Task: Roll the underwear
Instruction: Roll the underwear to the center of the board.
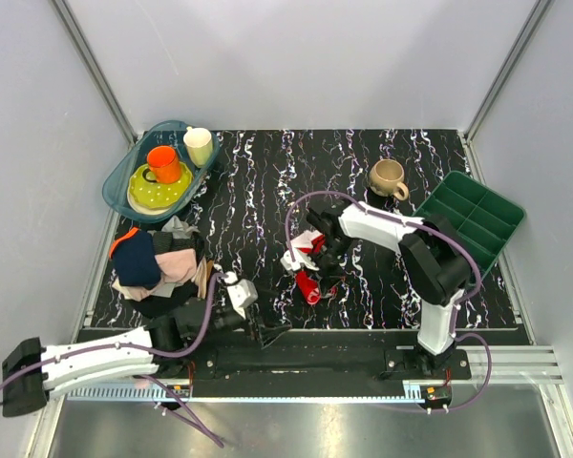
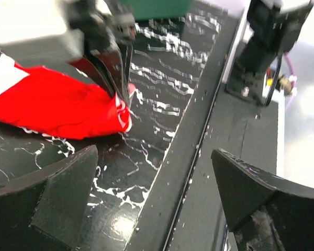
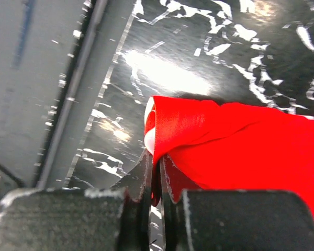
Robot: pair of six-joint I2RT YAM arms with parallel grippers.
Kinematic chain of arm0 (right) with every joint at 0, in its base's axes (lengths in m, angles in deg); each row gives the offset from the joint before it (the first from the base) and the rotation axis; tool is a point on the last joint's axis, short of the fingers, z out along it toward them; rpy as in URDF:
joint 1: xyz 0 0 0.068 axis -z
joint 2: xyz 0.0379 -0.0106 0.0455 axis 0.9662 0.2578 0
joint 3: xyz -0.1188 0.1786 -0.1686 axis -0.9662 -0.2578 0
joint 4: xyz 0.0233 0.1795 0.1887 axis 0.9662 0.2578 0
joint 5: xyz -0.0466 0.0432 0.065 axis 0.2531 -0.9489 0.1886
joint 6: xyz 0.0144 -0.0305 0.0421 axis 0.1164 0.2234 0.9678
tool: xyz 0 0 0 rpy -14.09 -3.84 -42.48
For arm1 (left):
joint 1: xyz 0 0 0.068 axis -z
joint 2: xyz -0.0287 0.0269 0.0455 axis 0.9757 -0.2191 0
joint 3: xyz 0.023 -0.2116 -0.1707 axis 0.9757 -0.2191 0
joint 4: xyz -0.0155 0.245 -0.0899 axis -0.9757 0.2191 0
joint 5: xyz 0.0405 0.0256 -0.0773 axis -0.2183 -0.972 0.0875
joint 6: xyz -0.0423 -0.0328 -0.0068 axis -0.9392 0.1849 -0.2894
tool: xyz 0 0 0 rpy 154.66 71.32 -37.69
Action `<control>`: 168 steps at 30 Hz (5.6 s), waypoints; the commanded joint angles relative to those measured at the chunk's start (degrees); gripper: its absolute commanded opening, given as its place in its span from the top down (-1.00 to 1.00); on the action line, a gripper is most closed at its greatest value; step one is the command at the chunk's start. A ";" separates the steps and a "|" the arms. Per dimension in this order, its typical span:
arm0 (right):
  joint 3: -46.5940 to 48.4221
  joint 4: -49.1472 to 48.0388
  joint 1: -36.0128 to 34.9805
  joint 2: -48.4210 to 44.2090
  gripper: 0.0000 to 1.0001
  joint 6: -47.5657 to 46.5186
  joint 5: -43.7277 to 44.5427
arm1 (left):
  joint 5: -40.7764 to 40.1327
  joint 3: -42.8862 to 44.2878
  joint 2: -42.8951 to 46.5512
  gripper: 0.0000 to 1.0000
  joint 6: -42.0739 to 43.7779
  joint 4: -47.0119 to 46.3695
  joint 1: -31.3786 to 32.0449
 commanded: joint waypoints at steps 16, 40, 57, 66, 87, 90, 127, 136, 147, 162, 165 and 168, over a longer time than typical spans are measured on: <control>15.82 26.87 6.15 17.03 0.81 -0.01 -10.87 | -19.46 17.81 -45.28 -0.87 23.19 -9.98 9.85; 12.83 25.29 6.76 13.88 0.54 0.42 -10.52 | -11.93 31.61 -62.61 0.91 24.52 -0.05 5.11; 2.48 14.58 21.62 -9.47 -0.03 -1.41 -12.37 | 29.99 40.72 -66.72 1.00 13.09 12.42 -15.70; -21.34 -13.70 9.95 -32.69 -0.29 -3.80 -2.19 | 42.32 58.31 -86.21 0.99 11.68 31.31 -24.68; -32.43 -48.09 -1.15 -19.62 -0.31 -7.31 21.99 | 45.66 67.56 -95.56 0.74 5.27 31.86 -31.37; -32.69 -49.15 -1.23 -17.69 -0.24 -7.66 24.28 | 45.14 66.68 -94.16 0.61 3.86 29.67 -31.37; -2.72 11.84 11.16 3.59 0.68 4.82 -7.53 | 5.67 26.59 -57.22 -0.51 27.58 -11.92 -2.19; -3.34 11.58 12.39 3.76 0.64 4.56 -8.23 | 6.99 33.72 -65.93 -0.23 29.08 -5.94 -1.49; -5.53 6.66 13.97 0.18 0.30 8.42 -8.50 | 12.87 36.44 -68.66 0.77 24.08 -2.78 -2.62; -16.34 -6.18 24.34 -29.42 -0.10 9.58 -5.24 | 38.44 45.04 -79.99 0.90 4.22 5.75 -18.62; -22.13 -6.00 24.17 -37.59 -0.36 -1.30 -7.09 | 42.75 48.30 -84.30 0.85 0.88 9.35 -21.25; -28.72 -10.38 20.66 -43.76 -0.57 -8.53 -6.22 | 45.30 52.43 -87.91 0.79 -2.02 12.16 -23.19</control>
